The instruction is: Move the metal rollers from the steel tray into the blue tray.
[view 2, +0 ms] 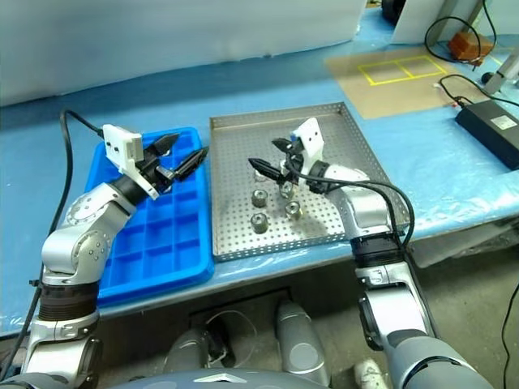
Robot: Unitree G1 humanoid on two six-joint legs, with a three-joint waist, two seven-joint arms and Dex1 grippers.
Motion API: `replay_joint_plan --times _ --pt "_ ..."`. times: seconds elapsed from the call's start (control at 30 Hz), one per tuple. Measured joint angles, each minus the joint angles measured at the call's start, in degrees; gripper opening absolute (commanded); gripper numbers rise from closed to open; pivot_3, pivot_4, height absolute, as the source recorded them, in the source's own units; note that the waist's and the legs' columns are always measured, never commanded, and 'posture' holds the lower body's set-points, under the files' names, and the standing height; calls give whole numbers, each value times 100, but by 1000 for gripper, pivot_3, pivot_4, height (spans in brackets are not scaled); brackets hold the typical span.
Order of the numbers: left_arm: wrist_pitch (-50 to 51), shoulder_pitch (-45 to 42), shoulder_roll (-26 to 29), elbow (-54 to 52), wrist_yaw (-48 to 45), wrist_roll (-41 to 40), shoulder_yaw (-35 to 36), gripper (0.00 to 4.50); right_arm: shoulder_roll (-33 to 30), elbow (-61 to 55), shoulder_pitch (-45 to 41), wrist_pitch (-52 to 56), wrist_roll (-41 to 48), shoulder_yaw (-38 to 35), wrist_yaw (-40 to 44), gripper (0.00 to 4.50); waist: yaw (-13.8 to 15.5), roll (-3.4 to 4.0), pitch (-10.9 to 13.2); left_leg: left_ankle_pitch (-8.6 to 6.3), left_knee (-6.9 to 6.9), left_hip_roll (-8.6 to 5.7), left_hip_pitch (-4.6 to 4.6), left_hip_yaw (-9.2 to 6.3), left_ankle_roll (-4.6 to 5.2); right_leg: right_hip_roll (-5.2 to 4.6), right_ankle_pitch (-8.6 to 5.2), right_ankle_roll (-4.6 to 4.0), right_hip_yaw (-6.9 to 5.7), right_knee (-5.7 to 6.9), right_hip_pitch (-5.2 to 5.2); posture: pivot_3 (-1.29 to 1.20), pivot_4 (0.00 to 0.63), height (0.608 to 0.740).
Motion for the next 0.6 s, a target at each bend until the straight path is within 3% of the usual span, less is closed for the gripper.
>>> replay_joint_plan --times 0.6 --pt "-81 -495 87 407 -140 74 13 4500 -120 -17 114 -23 -79 -47 -159 4348 163 0 0 3 0 -2 -1 1 2 0 0 -1 6 0 -2 -601 150 740"
